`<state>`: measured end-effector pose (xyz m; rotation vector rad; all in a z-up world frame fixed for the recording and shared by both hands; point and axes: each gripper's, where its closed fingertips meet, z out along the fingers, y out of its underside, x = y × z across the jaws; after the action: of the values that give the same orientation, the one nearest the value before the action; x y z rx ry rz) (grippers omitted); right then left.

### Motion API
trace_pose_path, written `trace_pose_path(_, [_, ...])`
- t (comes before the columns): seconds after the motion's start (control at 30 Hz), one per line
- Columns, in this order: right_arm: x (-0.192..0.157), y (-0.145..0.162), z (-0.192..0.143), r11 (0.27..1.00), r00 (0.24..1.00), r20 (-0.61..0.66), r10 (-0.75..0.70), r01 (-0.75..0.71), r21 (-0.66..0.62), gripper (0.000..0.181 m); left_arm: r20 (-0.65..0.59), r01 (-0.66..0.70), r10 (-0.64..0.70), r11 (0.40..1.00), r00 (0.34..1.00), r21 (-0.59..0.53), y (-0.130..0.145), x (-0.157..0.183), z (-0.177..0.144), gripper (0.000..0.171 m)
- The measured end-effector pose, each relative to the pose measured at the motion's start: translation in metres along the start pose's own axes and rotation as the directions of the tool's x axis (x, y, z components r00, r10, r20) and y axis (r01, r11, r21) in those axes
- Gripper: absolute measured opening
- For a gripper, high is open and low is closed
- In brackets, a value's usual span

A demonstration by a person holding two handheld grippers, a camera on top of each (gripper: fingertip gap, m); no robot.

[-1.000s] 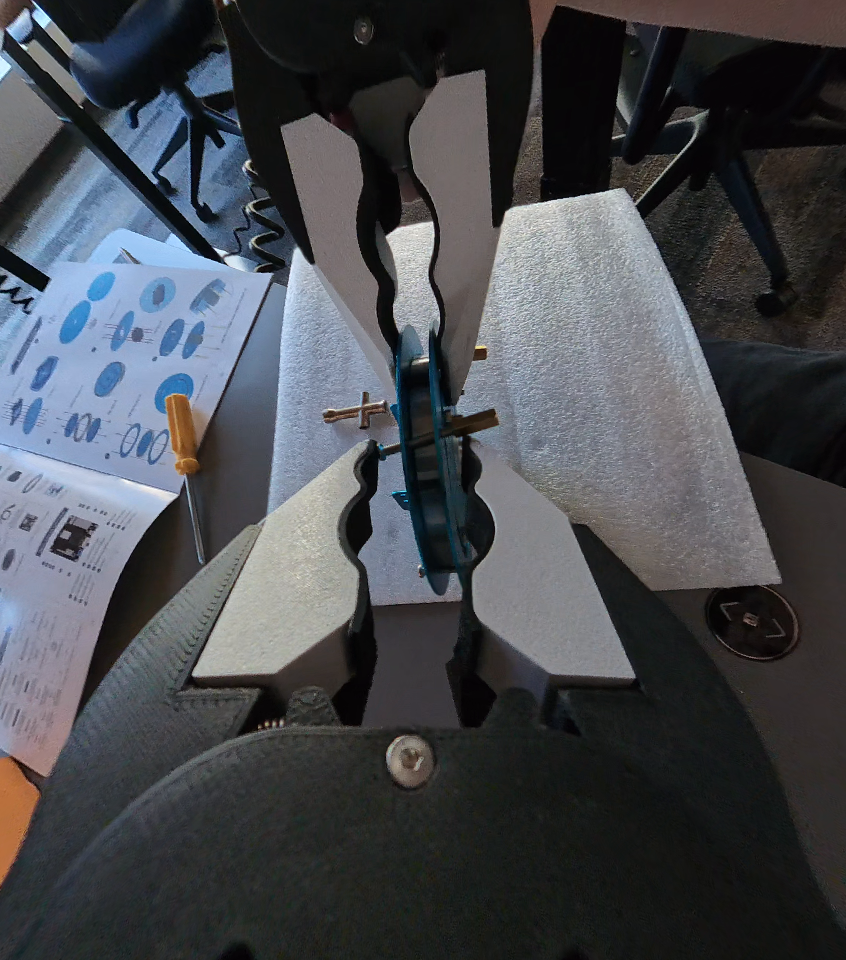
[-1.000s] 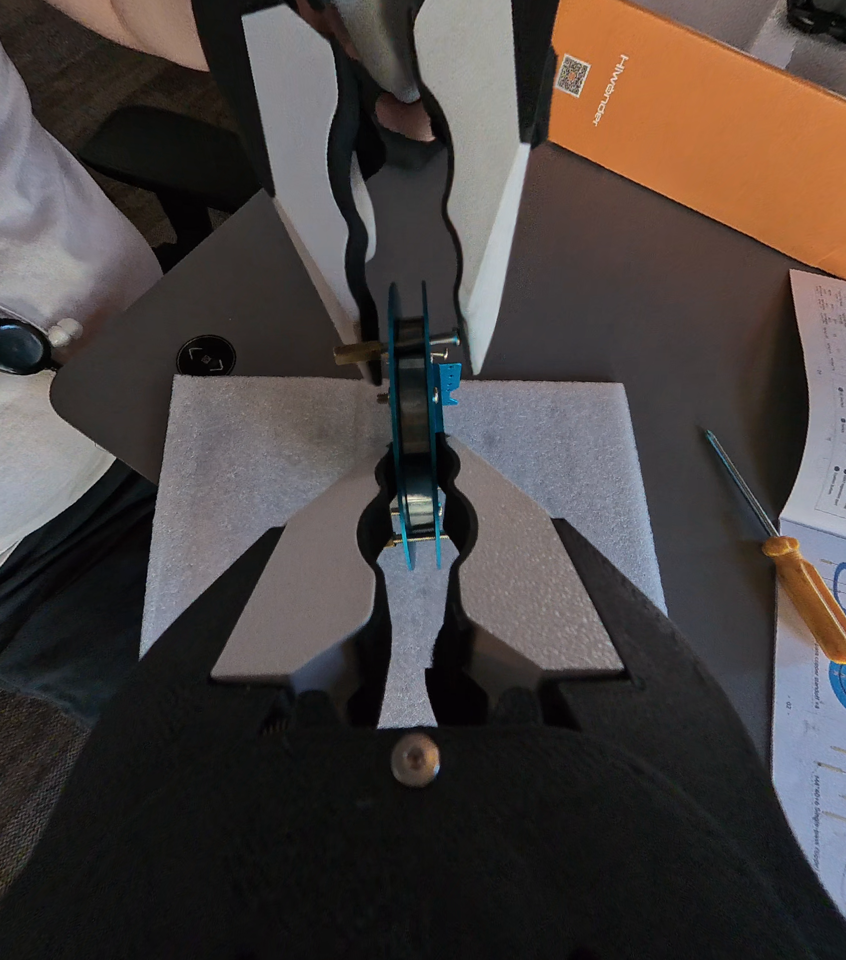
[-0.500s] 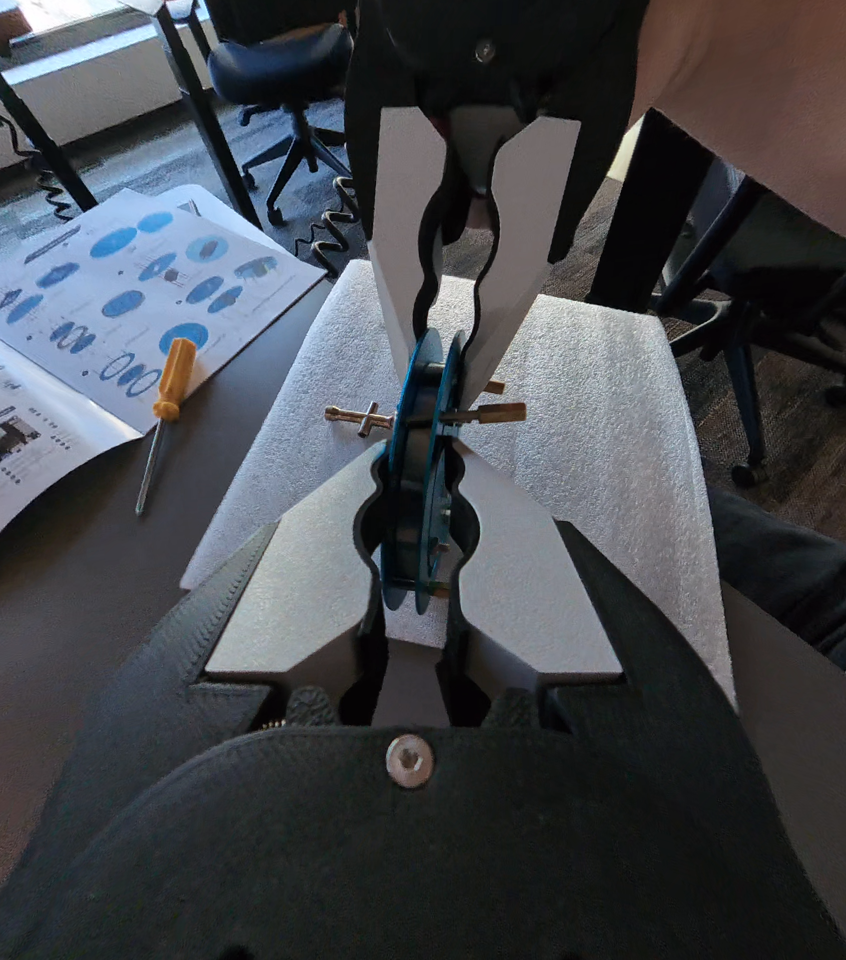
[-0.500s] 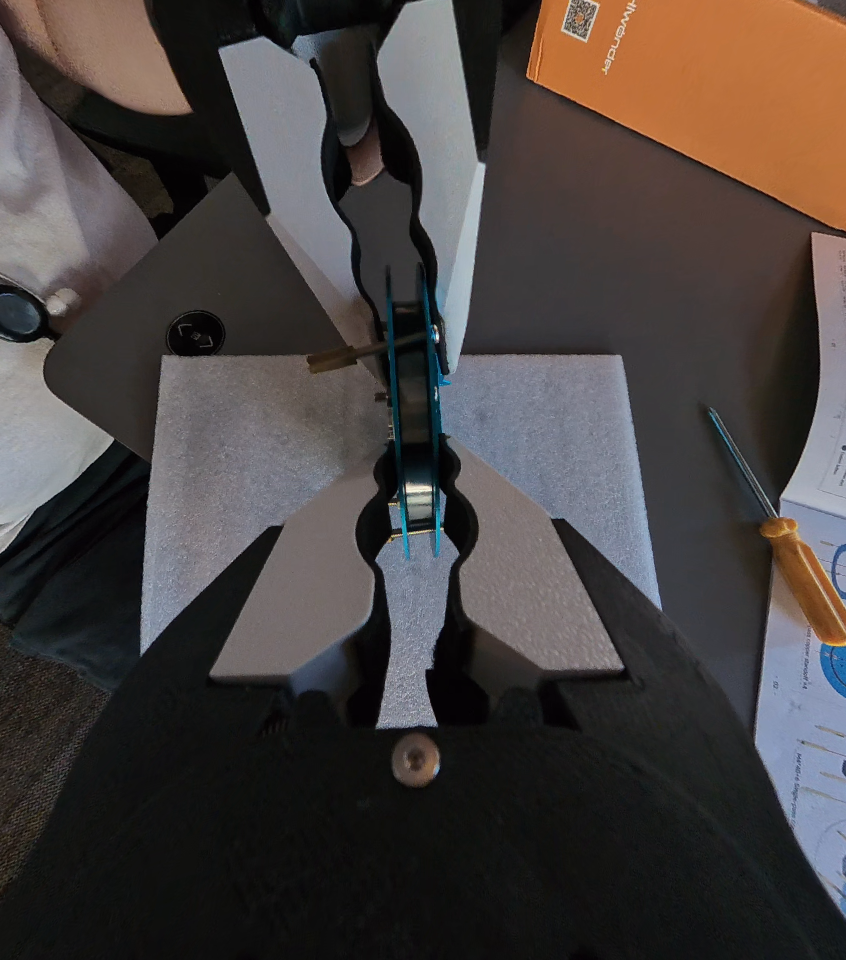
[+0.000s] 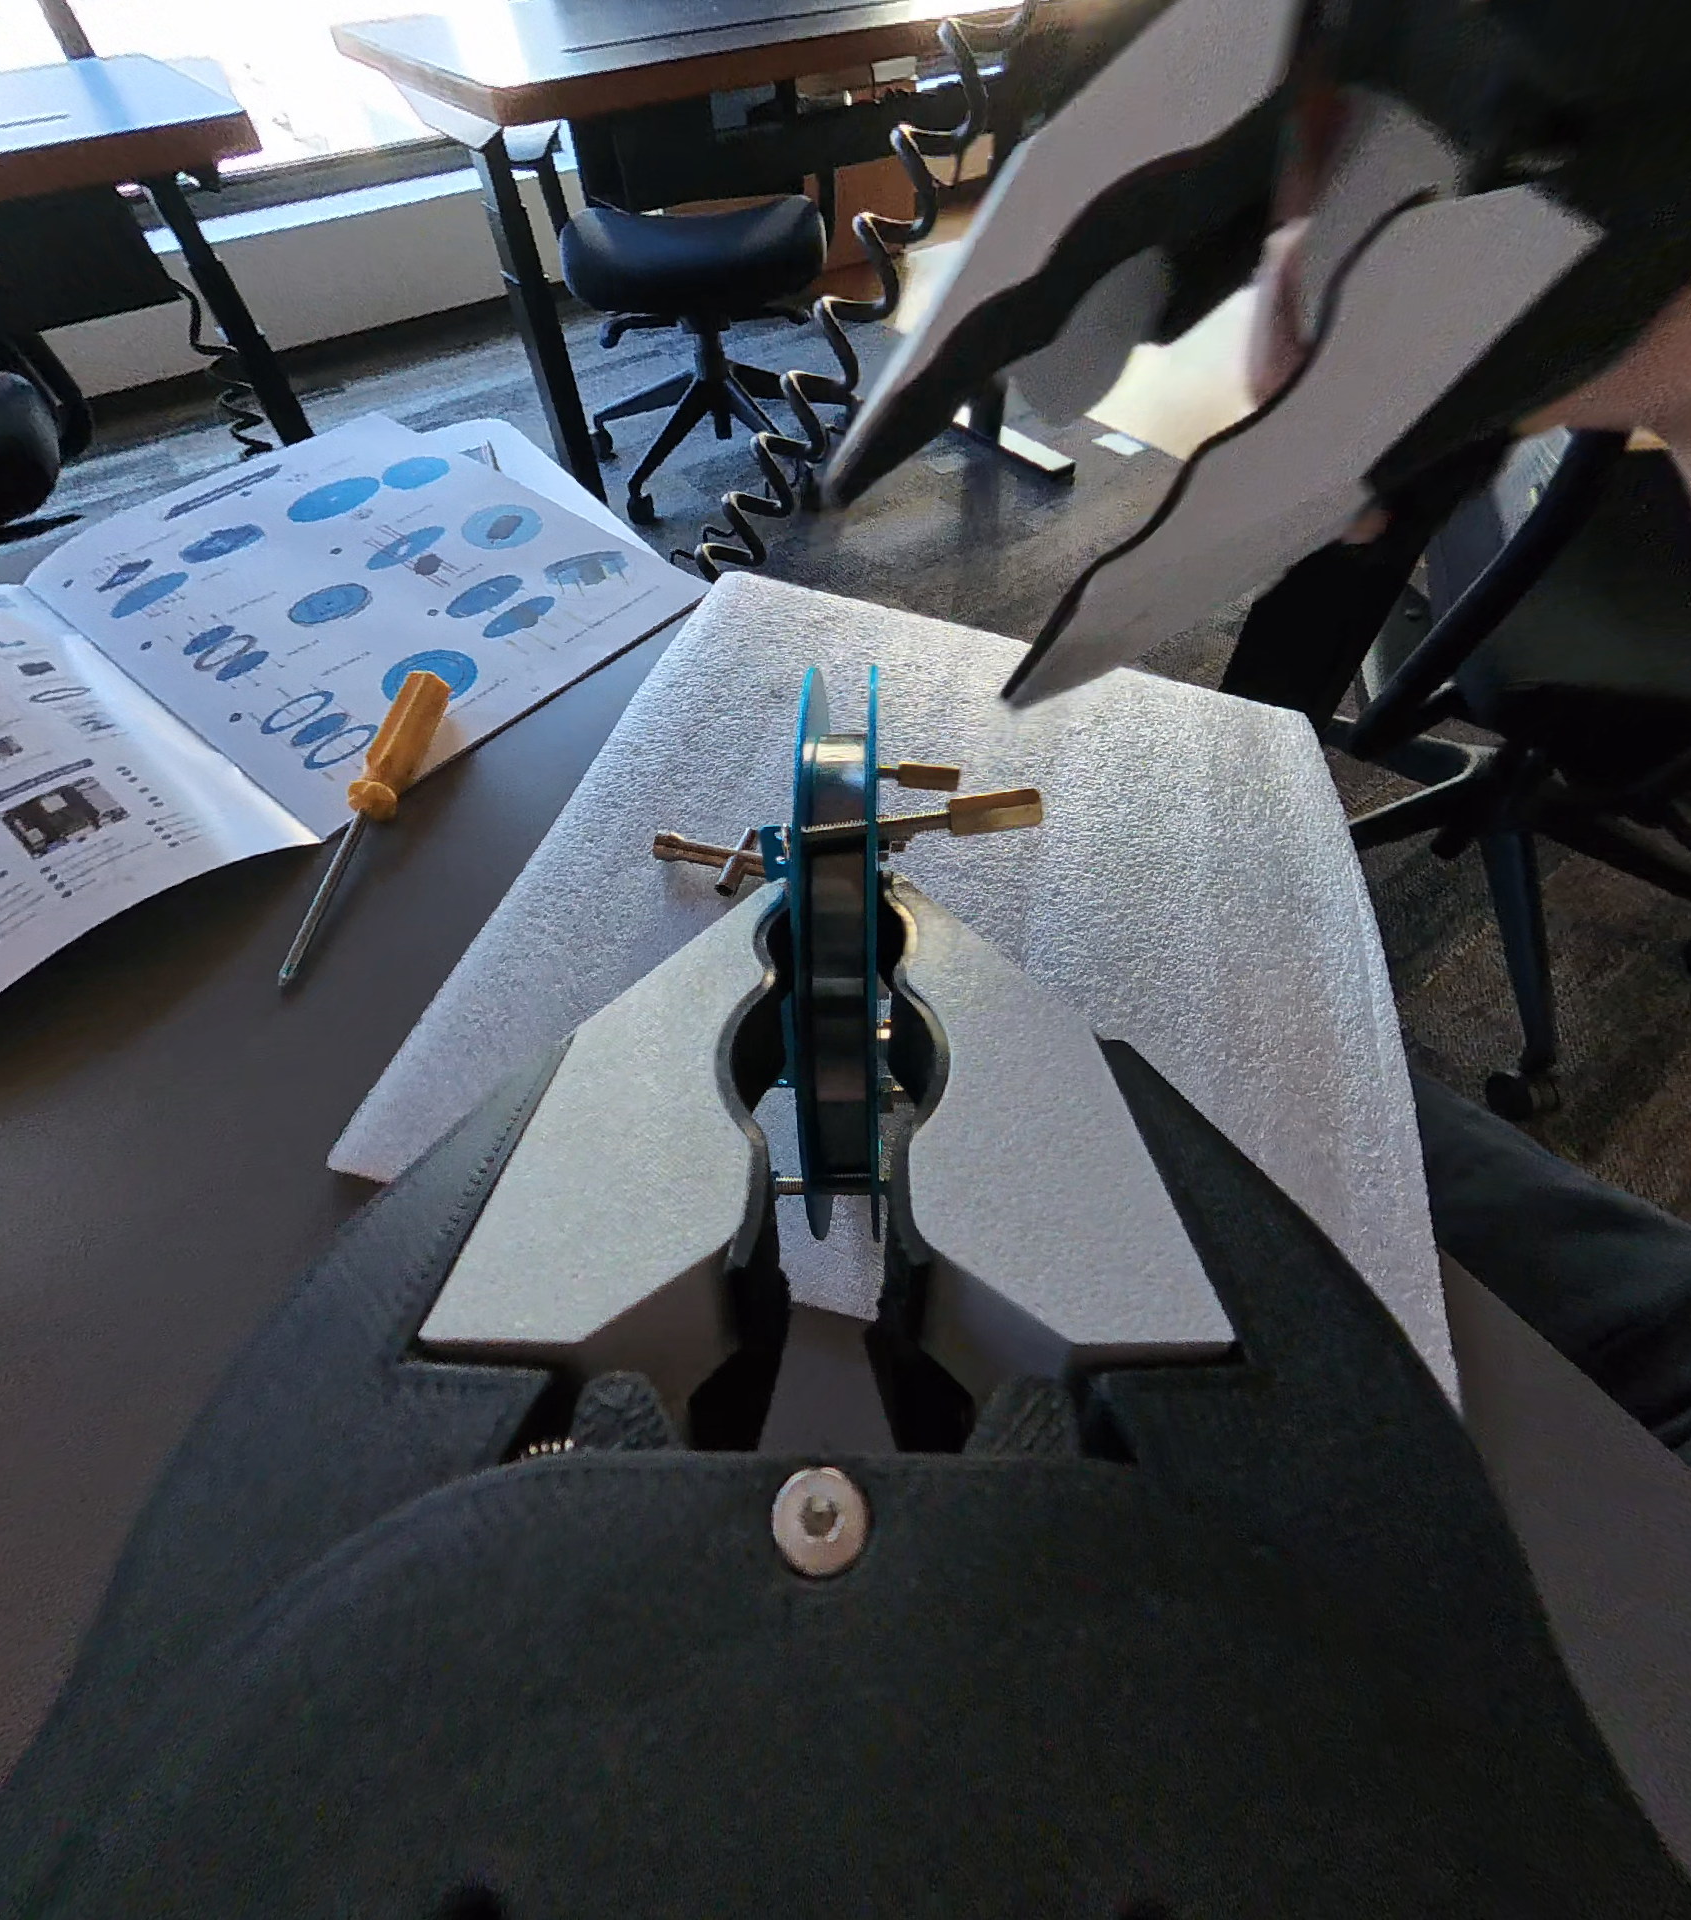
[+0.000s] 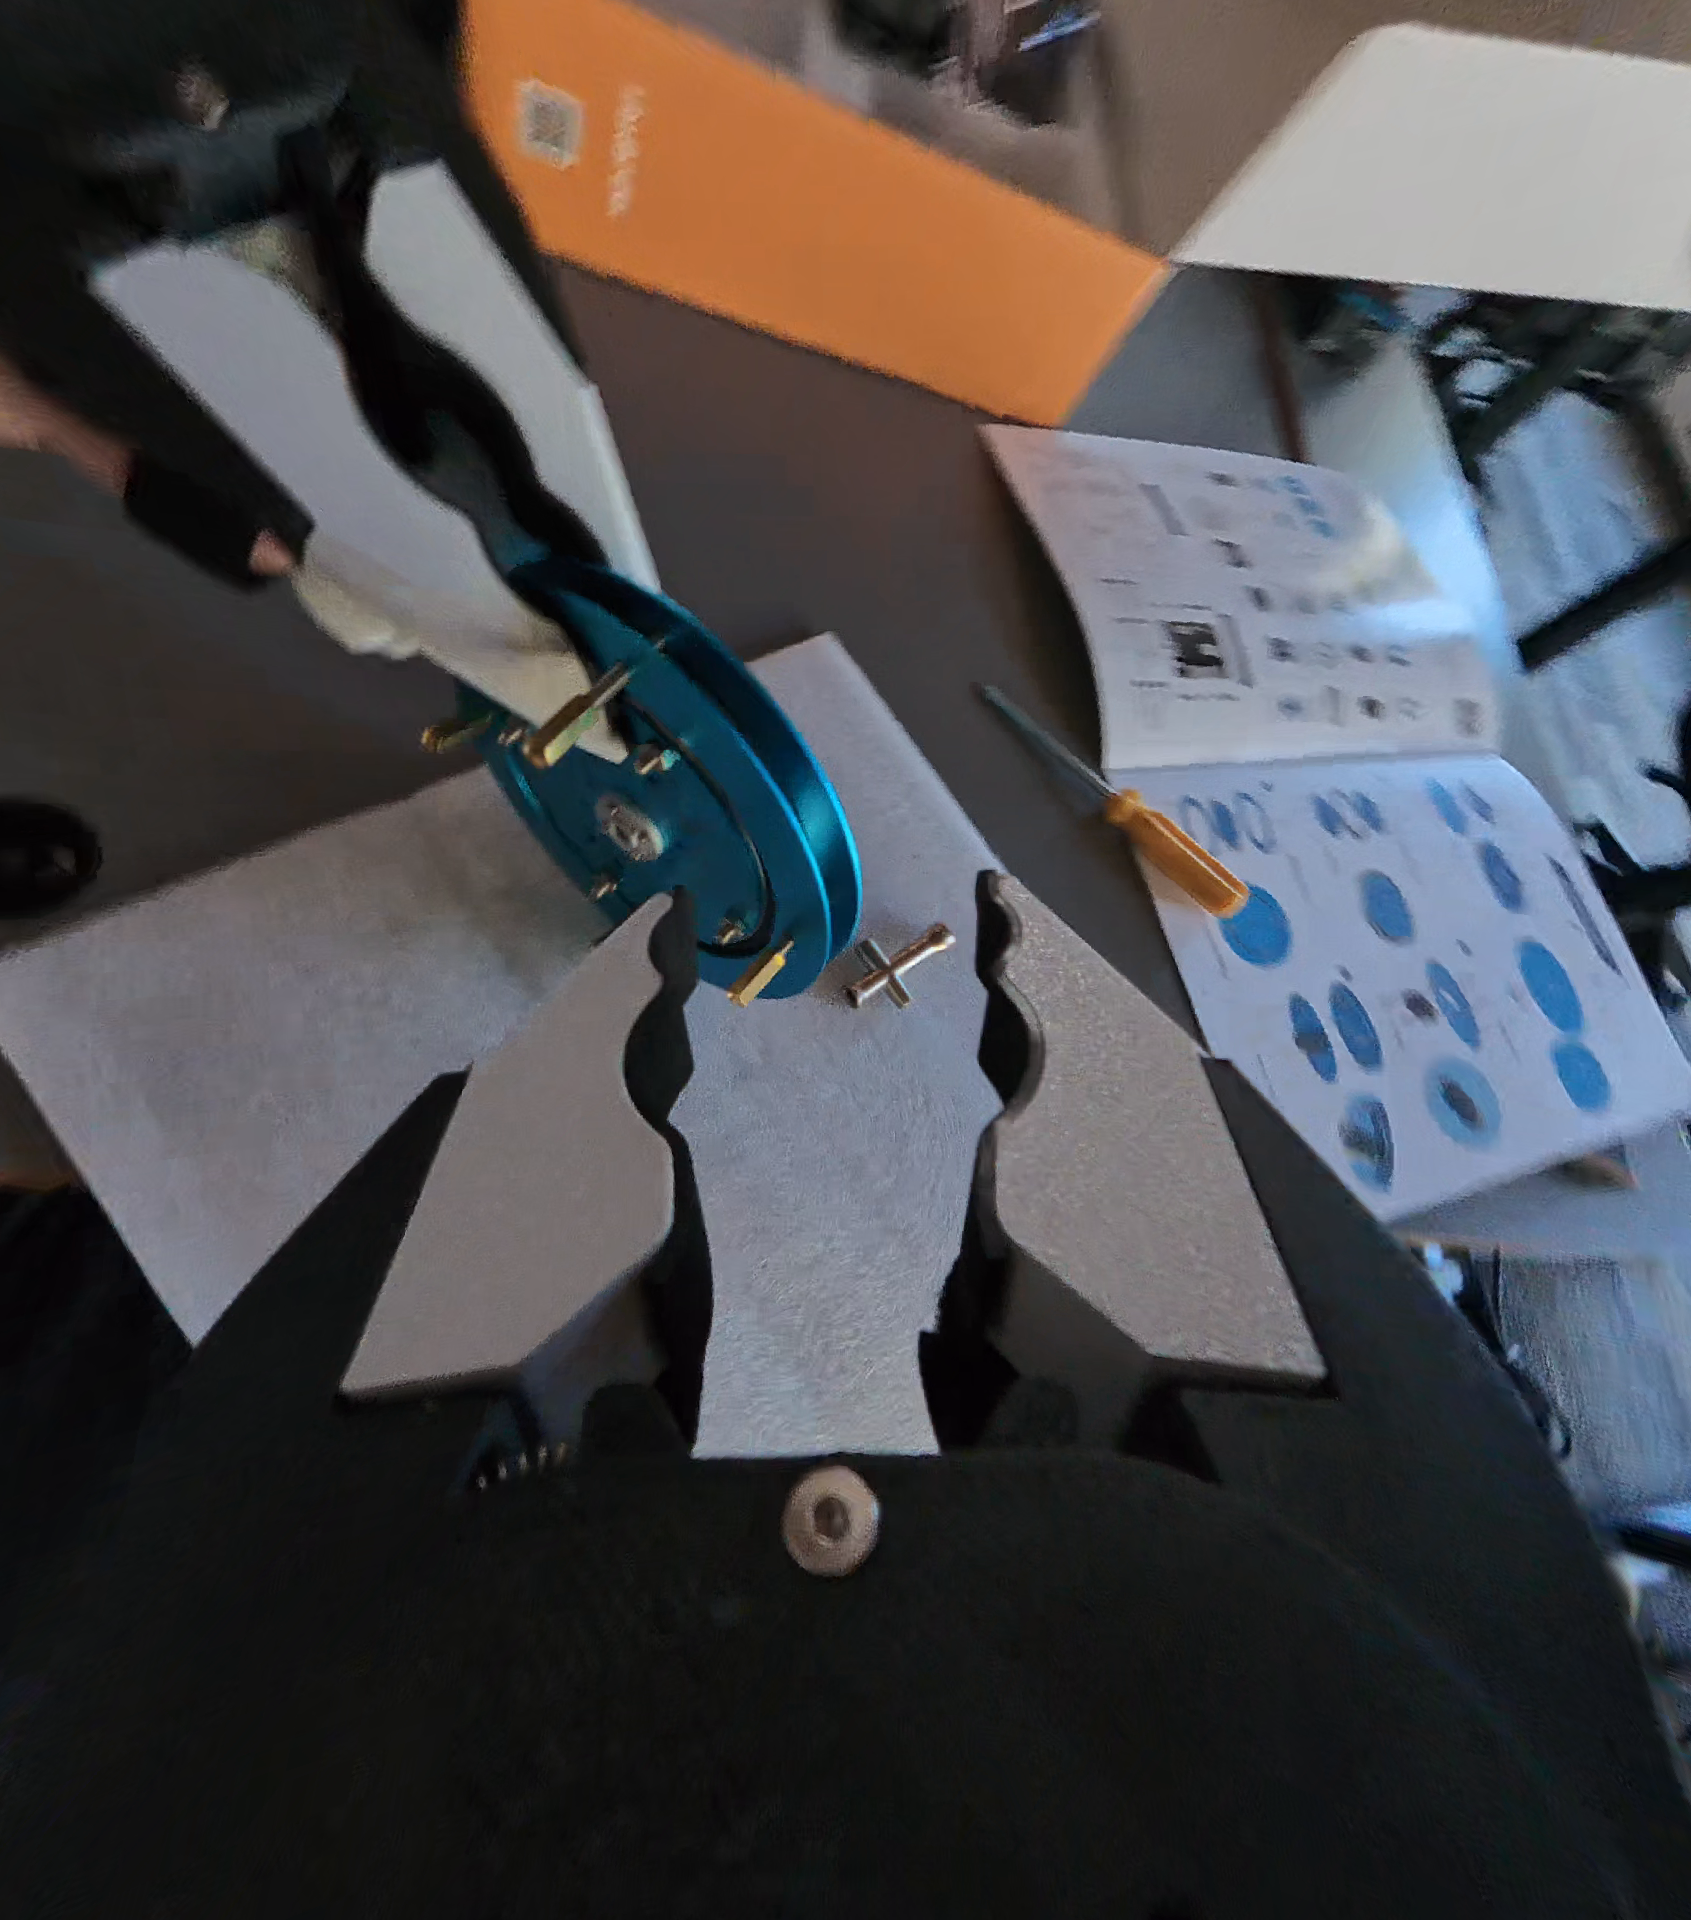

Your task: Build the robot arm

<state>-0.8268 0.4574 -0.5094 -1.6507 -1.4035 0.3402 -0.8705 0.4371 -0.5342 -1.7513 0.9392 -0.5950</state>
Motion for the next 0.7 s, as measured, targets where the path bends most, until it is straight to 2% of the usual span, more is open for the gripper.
trace_pose_path(0.07, [-0.006,-0.013,-0.013,0.986,0.988,-0.082,0.134,-0.124,0.116,0.052,0.028,-0.002,0.002,1.000,1.000,-0.002,0.001,-0.001,-0.001,0.011])
trace_pose_path(0.13, [-0.019,-0.025,-0.018,0.945,0.963,-0.093,0.252,-0.224,0.239,0.053,0.049,0.001,-0.001,1.000,0.999,-0.008,0.000,0.000,0.000,0.012])
trace_pose_path(0.2, [-0.031,-0.028,-0.016,0.918,0.949,-0.107,0.296,-0.252,0.307,0.057,0.052,-0.002,0.003,1.000,0.999,-0.008,-0.001,0.002,0.002,0.012])
trace_pose_path(0.33, [-0.049,-0.021,-0.002,0.905,0.942,-0.101,0.319,-0.271,0.329,0.062,0.071,-0.020,0.021,1.000,0.997,-0.019,-0.002,0.005,0.003,0.011])
trace_pose_path(0.4, [-0.049,-0.011,0.001,0.918,0.936,-0.146,0.322,-0.271,0.290,0.065,0.071,-0.015,0.016,1.000,0.997,-0.018,-0.001,0.005,0.003,0.011])
trace_pose_path(0.5, [-0.045,-0.014,-0.006,0.924,0.929,-0.229,0.291,-0.211,0.318,0.065,0.072,-0.004,0.005,1.000,0.997,-0.015,-0.001,0.004,0.003,0.011])
trace_pose_path(0.6, [-0.039,-0.019,-0.016,0.912,0.901,-0.310,0.302,-0.179,0.369,0.056,0.071,0.022,-0.021,1.000,0.997,-0.008,-0.001,0.002,0.002,0.012])
trace_pose_path(0.7, [-0.044,-0.030,-0.020,0.858,0.893,-0.257,0.368,-0.220,0.464,0.043,0.065,0.041,-0.040,0.999,0.997,-0.004,-0.001,0.000,0.002,0.011])
